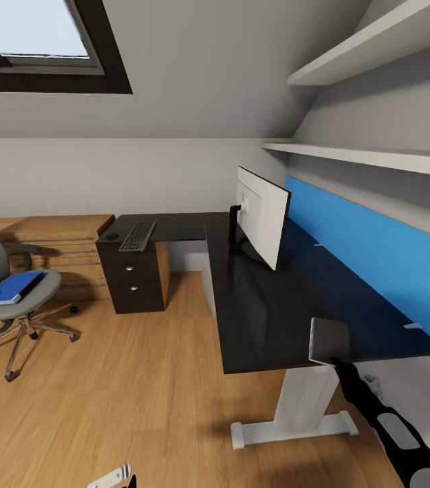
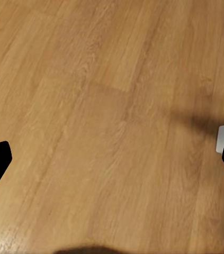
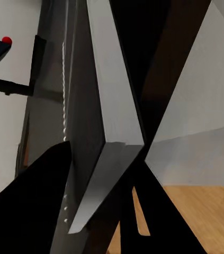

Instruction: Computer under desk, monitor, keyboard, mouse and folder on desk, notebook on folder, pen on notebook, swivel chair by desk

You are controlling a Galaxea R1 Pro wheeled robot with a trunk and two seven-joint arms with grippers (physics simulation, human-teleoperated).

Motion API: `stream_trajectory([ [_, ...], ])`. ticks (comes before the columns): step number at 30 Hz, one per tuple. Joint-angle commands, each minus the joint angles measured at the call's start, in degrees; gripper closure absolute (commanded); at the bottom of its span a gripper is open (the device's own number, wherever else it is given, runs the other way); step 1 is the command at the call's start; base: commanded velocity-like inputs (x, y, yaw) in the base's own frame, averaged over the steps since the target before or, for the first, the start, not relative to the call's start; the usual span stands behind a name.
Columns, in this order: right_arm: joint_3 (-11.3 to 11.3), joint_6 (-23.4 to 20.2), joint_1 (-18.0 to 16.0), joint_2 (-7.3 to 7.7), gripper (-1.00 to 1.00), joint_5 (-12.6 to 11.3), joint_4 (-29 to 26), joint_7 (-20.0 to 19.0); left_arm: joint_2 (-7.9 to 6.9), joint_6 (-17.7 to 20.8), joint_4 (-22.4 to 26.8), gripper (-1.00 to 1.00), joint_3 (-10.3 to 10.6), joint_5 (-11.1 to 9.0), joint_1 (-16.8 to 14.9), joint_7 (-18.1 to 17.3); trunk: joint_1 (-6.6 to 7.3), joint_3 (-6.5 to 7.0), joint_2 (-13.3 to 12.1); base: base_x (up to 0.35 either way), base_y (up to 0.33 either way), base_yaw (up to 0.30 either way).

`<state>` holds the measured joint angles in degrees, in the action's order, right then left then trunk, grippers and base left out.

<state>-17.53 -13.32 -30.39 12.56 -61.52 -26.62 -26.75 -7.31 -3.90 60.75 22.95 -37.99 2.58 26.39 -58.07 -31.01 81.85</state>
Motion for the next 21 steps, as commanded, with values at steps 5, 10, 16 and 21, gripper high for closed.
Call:
stream_trajectory([
  [5, -0.03, -0.29, -0.02, -0.08, 1.0, -0.2, 0.03, -0.3, -0.08, -0.41, 0.07, -1.0, 0.25, -0.54, -0.03, 0.32, 0.66, 0.49, -1.18, 0.0, 0.0, 0.0],
  [10, -0.01, -0.22, -0.02, -0.41, 1.0, -0.08, -1.46, -0.45, -0.08, -0.41, 0.07, -1.0, 0.25, -0.59, -0.03, 0.34, 1.75, 1.39, -3.18, 0.0, 0.0, 0.0],
  [16, 0.06, 3.17, -0.02, -3.76, 1.0, 0.34, -5.93, -0.5, -0.08, -0.41, 0.07, -1.0, 0.23, -0.59, -0.03, 0.33, 3.07, 2.47, -5.59, 0.0, 0.0, 0.0],
  [21, 0.14, 5.41, -0.02, -4.4, 1.0, 4.43, -6.25, -0.43, -0.08, -0.41, 0.07, -1.0, 0.25, -0.59, -0.03, 0.32, 3.95, 3.18, -7.19, 0.0, 0.0, 0.0],
])
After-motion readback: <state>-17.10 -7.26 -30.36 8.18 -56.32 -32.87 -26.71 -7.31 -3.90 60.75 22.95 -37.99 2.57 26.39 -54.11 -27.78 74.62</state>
